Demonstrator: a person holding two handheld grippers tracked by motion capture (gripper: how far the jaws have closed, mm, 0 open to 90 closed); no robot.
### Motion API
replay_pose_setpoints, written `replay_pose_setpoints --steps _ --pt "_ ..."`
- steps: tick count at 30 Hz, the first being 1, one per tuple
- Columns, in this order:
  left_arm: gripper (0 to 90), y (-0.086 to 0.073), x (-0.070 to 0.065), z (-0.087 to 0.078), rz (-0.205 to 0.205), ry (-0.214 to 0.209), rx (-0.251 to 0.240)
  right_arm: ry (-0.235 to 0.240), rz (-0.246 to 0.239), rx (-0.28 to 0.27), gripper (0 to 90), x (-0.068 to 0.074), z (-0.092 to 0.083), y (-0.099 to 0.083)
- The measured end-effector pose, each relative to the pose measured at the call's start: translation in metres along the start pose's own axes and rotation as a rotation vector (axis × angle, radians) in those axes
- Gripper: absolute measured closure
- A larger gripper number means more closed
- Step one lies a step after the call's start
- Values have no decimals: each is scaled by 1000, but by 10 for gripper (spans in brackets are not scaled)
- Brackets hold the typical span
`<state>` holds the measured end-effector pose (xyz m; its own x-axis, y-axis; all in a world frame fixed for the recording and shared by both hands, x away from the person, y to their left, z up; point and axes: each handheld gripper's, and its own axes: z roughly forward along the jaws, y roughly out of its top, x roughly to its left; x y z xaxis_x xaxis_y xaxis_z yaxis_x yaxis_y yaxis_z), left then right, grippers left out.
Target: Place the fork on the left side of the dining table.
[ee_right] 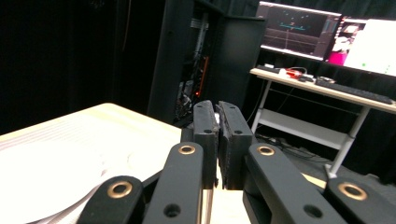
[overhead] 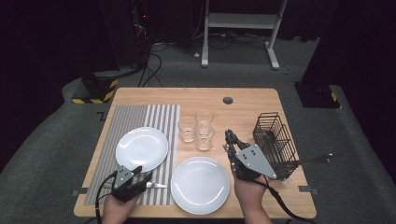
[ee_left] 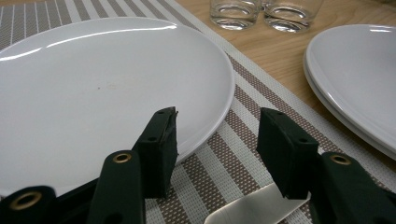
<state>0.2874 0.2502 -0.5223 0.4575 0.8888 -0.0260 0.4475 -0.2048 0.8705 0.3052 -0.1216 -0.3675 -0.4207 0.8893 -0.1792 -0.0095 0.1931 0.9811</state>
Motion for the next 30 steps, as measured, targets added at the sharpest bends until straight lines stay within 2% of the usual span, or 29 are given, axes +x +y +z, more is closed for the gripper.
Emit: replay_pose_setpoints --steps 8,13,18,24,25,27,29,30 --pt "486 1 0 0 0 -4 -5 38 12 7 868 11 3 -5" --pt "497 5 -4 -5 6 -18 -29 67 8 9 868 20 7 -6" --pt "496 15 -17 -12 46 -26 -73 91 5 15 868 27 11 -6" --pt "490 23 -29 -12 80 -58 -59 110 12 17 868 29 12 -8" --pt "490 27 -35 -13 106 -78 -49 117 17 13 868 30 12 -8" --pt "483 31 -41 -13 127 -90 -44 125 21 11 868 30 12 -8" --pt "484 32 -42 -13 130 -100 -47 126 18 12 868 30 12 -9" --pt "484 36 -45 -13 130 -120 -52 129 24 12 868 30 12 -9"
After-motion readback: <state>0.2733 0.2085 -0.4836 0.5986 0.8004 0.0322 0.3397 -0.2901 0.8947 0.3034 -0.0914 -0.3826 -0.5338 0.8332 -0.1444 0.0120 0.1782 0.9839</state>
